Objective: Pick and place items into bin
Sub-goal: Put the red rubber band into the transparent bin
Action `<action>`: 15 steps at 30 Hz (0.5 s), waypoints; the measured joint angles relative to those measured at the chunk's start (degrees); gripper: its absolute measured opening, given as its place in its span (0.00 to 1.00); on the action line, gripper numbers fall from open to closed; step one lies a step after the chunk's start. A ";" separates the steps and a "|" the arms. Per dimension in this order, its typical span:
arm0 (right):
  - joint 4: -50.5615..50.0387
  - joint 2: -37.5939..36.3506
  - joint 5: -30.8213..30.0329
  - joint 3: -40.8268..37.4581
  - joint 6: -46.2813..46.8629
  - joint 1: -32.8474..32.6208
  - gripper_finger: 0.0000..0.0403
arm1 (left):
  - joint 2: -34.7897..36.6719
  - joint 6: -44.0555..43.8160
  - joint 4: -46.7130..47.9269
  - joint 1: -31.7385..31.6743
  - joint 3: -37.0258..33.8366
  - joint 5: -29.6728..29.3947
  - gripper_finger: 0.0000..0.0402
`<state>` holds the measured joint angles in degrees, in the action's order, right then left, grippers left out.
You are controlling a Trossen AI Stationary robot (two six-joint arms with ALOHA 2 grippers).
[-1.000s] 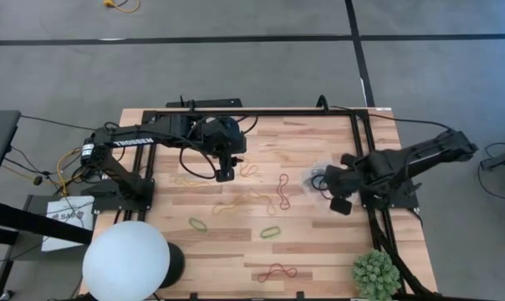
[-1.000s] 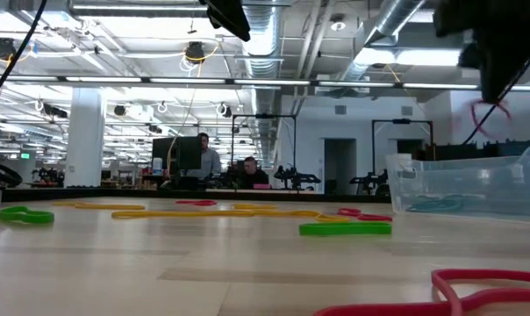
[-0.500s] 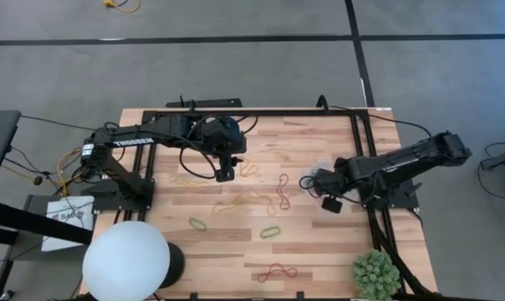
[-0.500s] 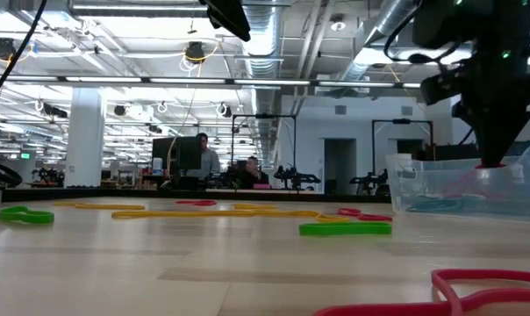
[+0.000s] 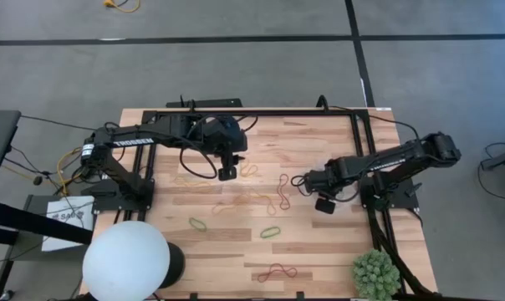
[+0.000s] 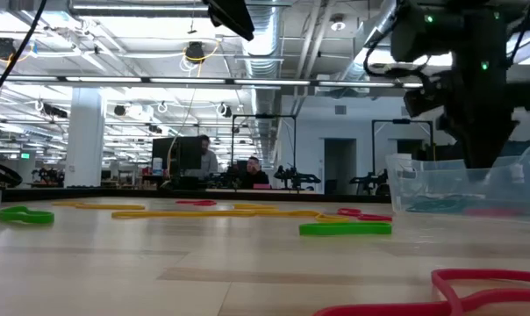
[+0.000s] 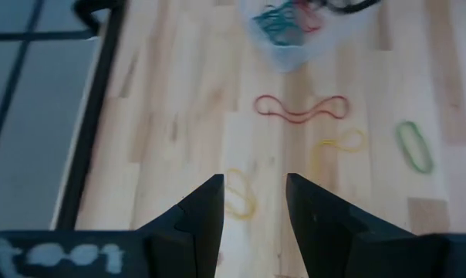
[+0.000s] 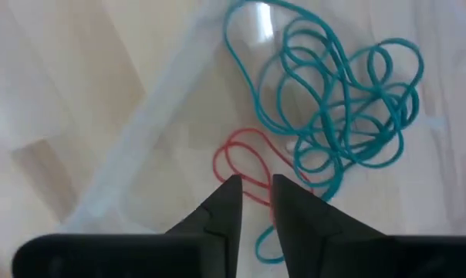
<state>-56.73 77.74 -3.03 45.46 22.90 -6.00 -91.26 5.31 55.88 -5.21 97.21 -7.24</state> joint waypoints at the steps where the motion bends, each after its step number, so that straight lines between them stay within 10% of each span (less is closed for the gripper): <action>1: -1.73 -0.61 0.20 1.13 0.01 -0.01 0.16 | 0.05 -0.71 0.22 0.02 0.00 -1.55 0.33; 15: -2.97 -30.67 -7.82 10.59 -7.04 -2.90 0.15 | 9.30 -10.70 21.84 0.12 0.04 -25.02 0.33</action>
<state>-59.70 47.06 -10.85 56.06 15.85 -8.90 -81.96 -5.40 77.72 -5.09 97.25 -32.26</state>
